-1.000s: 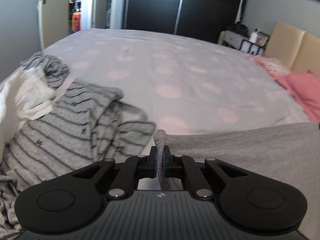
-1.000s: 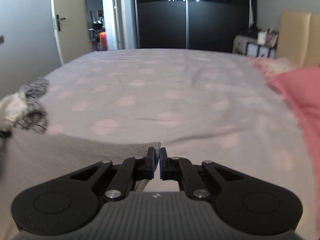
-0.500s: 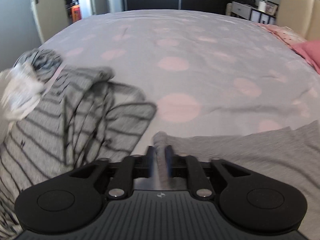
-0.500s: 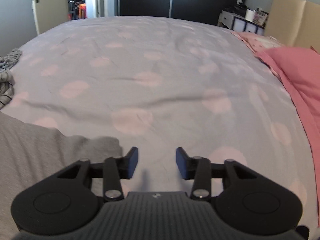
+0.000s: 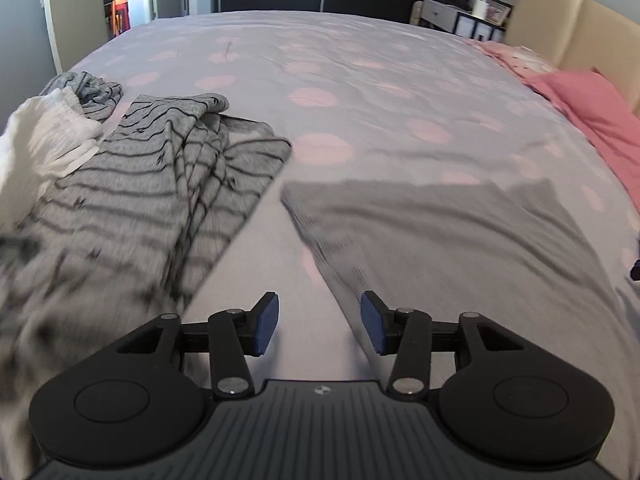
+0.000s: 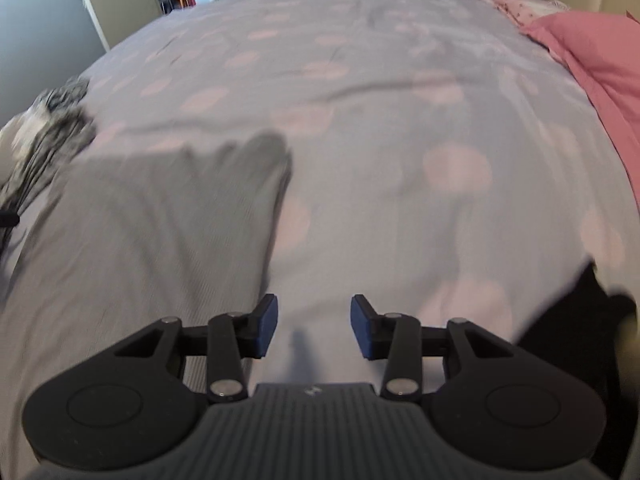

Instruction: Fold clothes

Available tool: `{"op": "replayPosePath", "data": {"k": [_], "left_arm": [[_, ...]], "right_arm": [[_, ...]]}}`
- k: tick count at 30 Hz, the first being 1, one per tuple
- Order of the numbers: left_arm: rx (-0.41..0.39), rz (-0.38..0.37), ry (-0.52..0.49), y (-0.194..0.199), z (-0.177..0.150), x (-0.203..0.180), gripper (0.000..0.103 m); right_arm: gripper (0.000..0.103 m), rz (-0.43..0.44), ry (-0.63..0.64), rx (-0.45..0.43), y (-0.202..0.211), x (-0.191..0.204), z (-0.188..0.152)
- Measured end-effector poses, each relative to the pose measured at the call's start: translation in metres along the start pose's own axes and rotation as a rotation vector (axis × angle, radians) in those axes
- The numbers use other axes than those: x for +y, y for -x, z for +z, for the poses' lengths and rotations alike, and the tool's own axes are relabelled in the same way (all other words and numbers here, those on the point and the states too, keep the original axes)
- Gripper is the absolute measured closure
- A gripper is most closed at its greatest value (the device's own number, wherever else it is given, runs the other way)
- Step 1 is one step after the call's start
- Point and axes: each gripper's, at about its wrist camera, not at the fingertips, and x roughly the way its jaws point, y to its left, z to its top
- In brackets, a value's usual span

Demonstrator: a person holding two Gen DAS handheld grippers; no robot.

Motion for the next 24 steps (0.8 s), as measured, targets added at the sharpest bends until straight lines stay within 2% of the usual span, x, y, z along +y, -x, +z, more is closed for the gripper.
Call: {"op": "replayPosePath", "data": {"k": [7,13,17,20,24], "left_arm": [[0.031,-0.009,0.057,0.085,-0.061,-0.015,0.059],[0.099,-0.05,0.195,0.139,-0.127,-0.03,0.059],[0.146,-0.092,0.309,0.155,-0.183,-0.042,0.059],[0.186,-0.148,0.414,0.152,-0.22,-0.047,0.059],[0.192,-0.198,0.482,0.146,-0.242,-0.057,0.059]], "right_arm": [[0.055,0.005,-0.18,0.028,0.067,0.009,-0.07],[0.051,0.015,-0.306,0.034,0.117,0.026,-0.139],[0.051,0.047,-0.436,0.041,0.136,0.032,-0.196],[0.051,0.086,-0.587,0.059,0.14,0.03,-0.237],[0.052,0.158,-0.687,0.073,0.138,0.033,-0.273]]}}
